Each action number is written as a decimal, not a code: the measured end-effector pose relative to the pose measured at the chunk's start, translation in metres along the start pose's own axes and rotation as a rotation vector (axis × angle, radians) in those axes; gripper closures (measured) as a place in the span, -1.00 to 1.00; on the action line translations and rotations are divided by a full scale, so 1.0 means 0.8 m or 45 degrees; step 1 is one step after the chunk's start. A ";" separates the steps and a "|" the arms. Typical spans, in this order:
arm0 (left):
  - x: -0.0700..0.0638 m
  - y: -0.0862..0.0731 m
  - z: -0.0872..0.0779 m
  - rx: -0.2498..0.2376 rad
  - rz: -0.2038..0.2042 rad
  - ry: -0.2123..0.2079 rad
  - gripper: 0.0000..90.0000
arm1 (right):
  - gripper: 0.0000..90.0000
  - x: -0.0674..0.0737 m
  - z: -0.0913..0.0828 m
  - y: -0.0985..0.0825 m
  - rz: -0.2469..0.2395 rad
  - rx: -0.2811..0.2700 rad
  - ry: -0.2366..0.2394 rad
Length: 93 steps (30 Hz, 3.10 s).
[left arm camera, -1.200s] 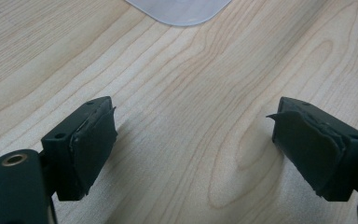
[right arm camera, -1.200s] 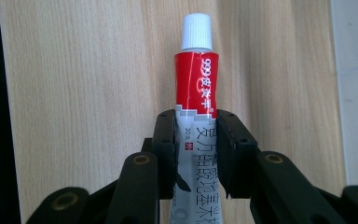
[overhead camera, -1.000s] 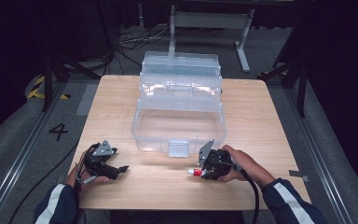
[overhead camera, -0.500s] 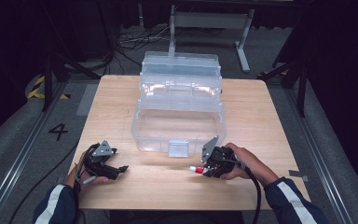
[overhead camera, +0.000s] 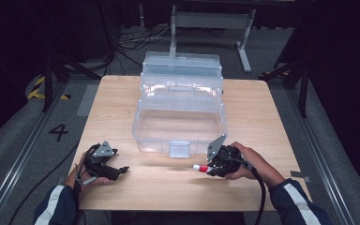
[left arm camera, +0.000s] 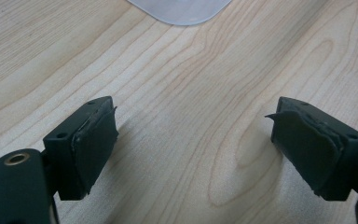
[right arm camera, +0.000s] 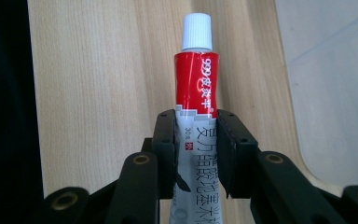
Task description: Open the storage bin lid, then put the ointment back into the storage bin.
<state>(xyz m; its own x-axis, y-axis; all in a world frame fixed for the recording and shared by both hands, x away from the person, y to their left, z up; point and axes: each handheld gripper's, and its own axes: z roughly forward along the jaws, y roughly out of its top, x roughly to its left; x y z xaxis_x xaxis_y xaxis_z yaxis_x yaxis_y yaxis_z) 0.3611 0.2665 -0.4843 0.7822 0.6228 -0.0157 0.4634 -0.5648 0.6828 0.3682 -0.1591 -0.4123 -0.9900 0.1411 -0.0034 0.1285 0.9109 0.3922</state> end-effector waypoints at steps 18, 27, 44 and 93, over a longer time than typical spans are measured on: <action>0.000 0.000 0.000 -0.001 0.000 0.000 -0.67 | 0.58 0.001 -0.028 -0.006 -0.011 -0.056 -0.034; 0.000 0.000 0.000 -0.001 -0.002 0.001 -0.67 | 0.58 0.004 -0.046 -0.003 -0.020 -0.063 -0.063; 0.000 0.000 0.000 0.001 -0.001 -0.002 -0.67 | 0.58 -0.018 -0.114 0.024 -0.029 -0.134 -0.180; 0.000 0.000 0.001 0.001 -0.001 -0.003 -0.67 | 0.58 -0.136 -0.027 0.110 0.004 0.178 -0.132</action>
<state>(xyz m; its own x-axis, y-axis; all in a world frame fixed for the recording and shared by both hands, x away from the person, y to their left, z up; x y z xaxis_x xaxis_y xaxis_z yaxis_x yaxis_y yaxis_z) 0.3617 0.2664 -0.4845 0.7830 0.6217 -0.0182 0.4643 -0.5648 0.6823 0.4862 -0.1027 -0.3576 -0.9792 0.1766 -0.1001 0.1456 0.9545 0.2604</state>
